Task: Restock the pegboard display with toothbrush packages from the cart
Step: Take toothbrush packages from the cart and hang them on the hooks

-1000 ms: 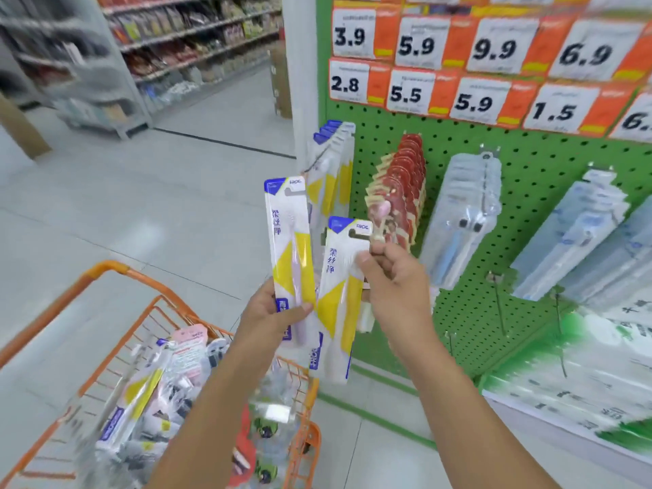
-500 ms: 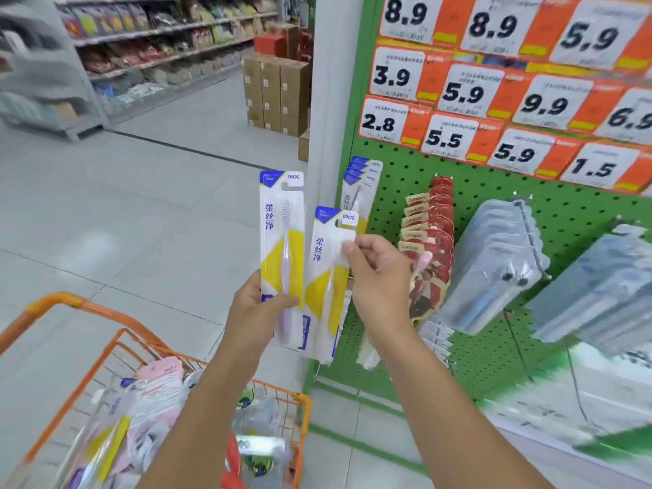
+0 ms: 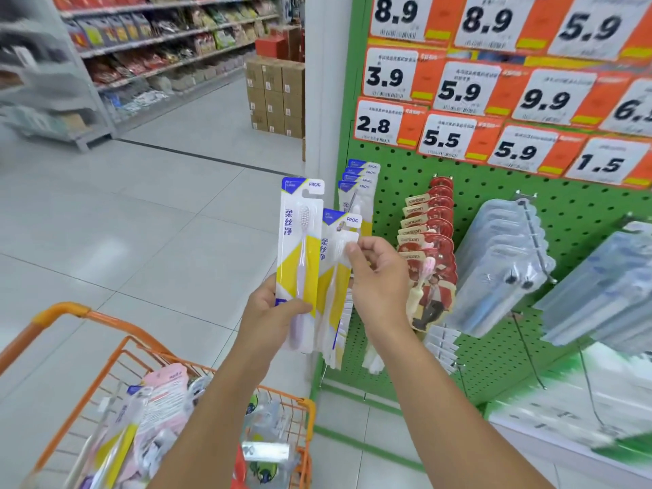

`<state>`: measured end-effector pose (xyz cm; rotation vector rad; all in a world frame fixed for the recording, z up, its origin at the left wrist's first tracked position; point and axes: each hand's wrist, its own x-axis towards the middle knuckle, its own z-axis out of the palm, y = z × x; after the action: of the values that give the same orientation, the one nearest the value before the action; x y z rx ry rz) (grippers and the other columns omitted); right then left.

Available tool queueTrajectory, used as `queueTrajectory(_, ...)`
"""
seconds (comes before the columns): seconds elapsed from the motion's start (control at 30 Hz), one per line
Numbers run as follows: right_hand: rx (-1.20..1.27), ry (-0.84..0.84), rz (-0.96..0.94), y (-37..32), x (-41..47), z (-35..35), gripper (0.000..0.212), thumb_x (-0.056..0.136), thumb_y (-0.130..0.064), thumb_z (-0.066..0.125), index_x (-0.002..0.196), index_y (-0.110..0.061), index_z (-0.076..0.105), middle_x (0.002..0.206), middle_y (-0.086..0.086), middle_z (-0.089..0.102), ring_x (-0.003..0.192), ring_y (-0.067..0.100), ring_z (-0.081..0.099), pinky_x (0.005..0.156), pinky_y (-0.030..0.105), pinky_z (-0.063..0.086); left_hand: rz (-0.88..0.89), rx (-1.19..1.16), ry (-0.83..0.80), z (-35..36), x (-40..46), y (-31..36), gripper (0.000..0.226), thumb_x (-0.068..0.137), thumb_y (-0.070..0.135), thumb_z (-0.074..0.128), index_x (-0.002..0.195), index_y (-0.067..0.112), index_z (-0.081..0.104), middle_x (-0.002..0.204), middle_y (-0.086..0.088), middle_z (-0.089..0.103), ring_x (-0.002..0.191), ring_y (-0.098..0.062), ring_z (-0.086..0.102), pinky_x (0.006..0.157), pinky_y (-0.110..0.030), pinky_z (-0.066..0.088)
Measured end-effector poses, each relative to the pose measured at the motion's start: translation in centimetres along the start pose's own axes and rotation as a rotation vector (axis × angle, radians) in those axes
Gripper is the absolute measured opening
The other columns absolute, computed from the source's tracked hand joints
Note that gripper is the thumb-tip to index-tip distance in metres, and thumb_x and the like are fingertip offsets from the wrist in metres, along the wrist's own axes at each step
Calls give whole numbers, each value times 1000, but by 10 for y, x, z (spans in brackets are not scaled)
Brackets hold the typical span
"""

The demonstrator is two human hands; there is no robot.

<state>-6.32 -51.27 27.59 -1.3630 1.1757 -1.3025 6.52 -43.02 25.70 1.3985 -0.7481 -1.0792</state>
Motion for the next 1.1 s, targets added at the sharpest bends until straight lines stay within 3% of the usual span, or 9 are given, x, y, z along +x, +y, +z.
queueTrajectory(0.23,75,153,228,-5,50,27,20,100,-26,60,88,-10,64,76,-1,61,65,14,52,69,32,48,18,31,25,6,0,9,27,74,11,72,94,28,72,88,-7,74,82,-25,63,80,-38,49)
queueTrajectory(0.37,130,131,419,-3,46,29,32,97,-39,62,107,-9,64,100,5,69,93,25,64,89,38,50,48,54,2,8,-4,10,27,77,7,69,97,26,70,83,2,72,79,-21,64,76,-32,48)
queueTrajectory(0.47,201,17,431,-9,3,5,43,98,-44,60,127,-13,60,123,0,66,115,19,62,106,39,47,72,81,-27,9,-7,6,32,77,6,69,96,31,70,78,4,70,73,-18,60,66,-24,47)
queueTrajectory(0.6,232,-247,177,-21,-40,-28,16,97,-23,66,110,-15,70,102,4,77,97,18,73,90,32,58,118,165,-156,8,-9,-4,42,70,12,65,100,41,71,83,3,68,74,-15,57,73,-27,48)
queueTrajectory(0.67,105,-278,50,-19,-38,-31,11,95,-21,70,101,-12,72,92,16,74,85,28,70,86,48,58,113,207,-201,10,-8,-10,38,72,14,65,101,37,69,82,-1,66,75,-16,55,74,-31,46)
queueTrajectory(0.73,36,-252,25,-13,-30,-28,16,94,-25,68,94,-10,72,88,26,68,74,34,64,78,61,54,86,253,-203,13,-8,-15,35,68,23,66,102,30,67,82,-17,61,75,-20,50,74,-36,42)
queueTrajectory(0.8,26,-254,29,-9,-26,-26,14,96,-23,67,92,-11,73,86,24,69,71,34,63,71,62,54,61,272,-187,16,-7,-22,42,65,28,64,106,19,63,83,-24,56,75,-20,47,73,-38,40)
queueTrajectory(0.97,-8,-294,21,0,-19,-18,24,96,-28,66,83,-7,70,77,28,63,65,24,52,64,64,52,23,247,-100,15,-8,-32,43,64,24,64,103,6,60,80,-8,53,72,-16,48,72,-34,40)
queueTrajectory(1.1,15,-278,38,9,-16,-10,34,90,-38,64,79,-6,67,77,29,63,64,39,60,65,63,54,-20,259,-78,11,-3,-32,45,63,24,64,105,8,61,80,-5,53,70,-15,49,67,-30,39)
